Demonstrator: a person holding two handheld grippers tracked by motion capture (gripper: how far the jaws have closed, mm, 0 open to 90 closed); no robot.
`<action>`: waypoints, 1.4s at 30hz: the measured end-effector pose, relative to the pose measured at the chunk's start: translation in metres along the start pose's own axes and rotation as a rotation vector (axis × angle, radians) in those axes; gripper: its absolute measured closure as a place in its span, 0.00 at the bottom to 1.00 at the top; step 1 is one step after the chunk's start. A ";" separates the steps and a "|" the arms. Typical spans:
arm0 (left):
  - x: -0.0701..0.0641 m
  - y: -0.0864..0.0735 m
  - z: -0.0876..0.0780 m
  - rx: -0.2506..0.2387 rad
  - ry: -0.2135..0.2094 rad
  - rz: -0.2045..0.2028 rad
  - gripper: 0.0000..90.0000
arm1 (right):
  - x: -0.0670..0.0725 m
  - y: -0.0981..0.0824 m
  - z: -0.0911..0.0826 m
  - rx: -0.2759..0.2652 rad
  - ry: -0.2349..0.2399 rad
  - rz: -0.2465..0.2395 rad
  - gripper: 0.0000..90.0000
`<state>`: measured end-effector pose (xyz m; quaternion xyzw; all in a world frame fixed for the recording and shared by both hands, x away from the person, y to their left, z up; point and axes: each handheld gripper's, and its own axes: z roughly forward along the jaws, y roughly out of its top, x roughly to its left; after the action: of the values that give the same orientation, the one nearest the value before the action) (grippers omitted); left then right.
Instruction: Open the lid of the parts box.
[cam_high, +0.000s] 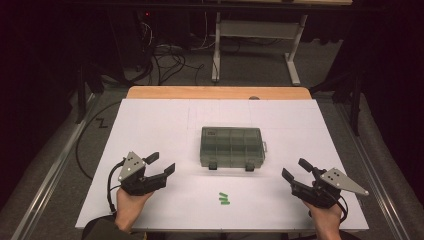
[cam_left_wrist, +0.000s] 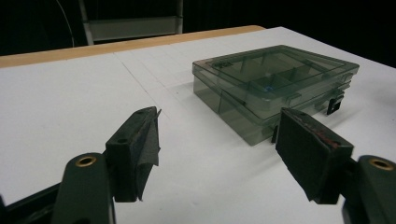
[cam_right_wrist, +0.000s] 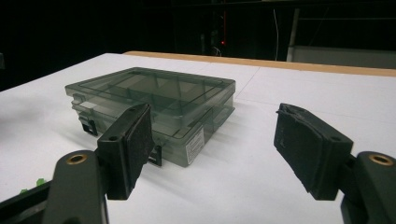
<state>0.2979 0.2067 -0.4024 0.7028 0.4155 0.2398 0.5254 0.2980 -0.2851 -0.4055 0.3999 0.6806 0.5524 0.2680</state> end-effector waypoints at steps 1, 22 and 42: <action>0.000 0.000 0.000 0.002 0.003 -0.001 0.34 | 0.000 0.000 0.000 0.001 0.000 0.001 0.33; 0.001 0.001 -0.001 -0.007 0.001 -0.016 0.35 | 0.000 0.001 -0.001 -0.002 -0.008 0.023 0.32; 0.003 0.004 0.002 -0.014 0.009 -0.038 0.35 | -0.003 0.004 0.005 0.023 -0.010 0.043 0.31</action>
<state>0.3026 0.2079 -0.3997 0.6899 0.4293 0.2356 0.5331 0.3043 -0.2847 -0.4033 0.4200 0.6768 0.5483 0.2548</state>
